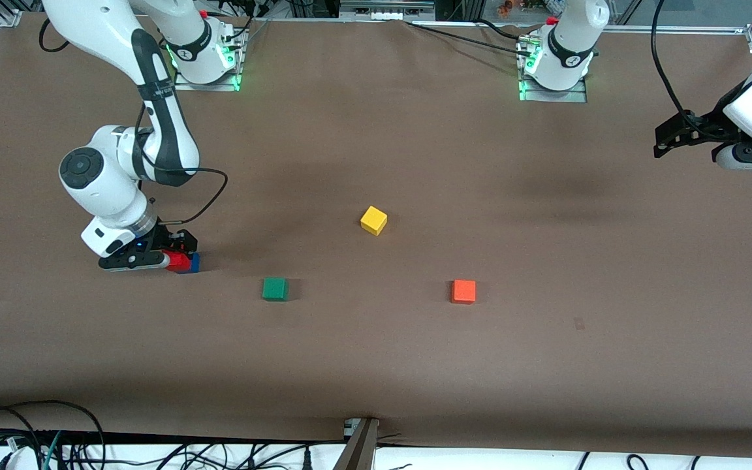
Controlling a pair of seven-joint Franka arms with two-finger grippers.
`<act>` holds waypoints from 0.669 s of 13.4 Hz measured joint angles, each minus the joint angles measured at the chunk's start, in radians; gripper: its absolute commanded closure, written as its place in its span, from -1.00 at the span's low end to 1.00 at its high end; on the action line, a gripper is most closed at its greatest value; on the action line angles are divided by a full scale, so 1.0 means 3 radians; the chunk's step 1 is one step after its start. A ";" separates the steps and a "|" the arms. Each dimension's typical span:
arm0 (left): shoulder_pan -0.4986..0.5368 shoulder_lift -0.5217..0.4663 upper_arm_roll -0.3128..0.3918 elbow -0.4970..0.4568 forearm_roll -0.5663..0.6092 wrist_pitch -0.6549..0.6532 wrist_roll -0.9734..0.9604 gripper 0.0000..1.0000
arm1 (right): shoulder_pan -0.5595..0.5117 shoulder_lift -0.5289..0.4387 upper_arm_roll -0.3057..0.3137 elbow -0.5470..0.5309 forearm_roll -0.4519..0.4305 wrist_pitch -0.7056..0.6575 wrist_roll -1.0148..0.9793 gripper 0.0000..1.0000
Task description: Pass red block to right arm, stack on blue
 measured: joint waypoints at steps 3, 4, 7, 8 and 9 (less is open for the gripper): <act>0.0000 0.0000 -0.0002 0.0001 0.0000 0.0000 0.0000 -1.00 | -0.0138 -0.0164 -0.0027 0.0482 -0.0001 -0.0992 0.0033 -1.00; 0.0000 0.0000 -0.0002 0.0002 0.0000 -0.0001 0.0000 -1.00 | -0.0190 -0.0250 -0.0028 0.0629 -0.0008 -0.1252 0.0070 -1.00; 0.0000 0.0000 -0.0004 0.0003 0.0000 -0.0002 0.0000 -1.00 | -0.0408 -0.0576 0.0073 0.0804 -0.0139 -0.1727 0.0206 -1.00; 0.0000 0.0000 -0.0005 0.0003 0.0000 -0.0002 0.0000 -1.00 | -0.0551 -0.0687 0.0201 0.0834 -0.0187 -0.1908 0.0293 -1.00; 0.0000 0.0000 -0.0005 0.0003 0.0000 -0.0003 0.0000 -1.00 | -0.0725 -0.0788 0.0369 0.0895 -0.0264 -0.2117 0.0382 -1.00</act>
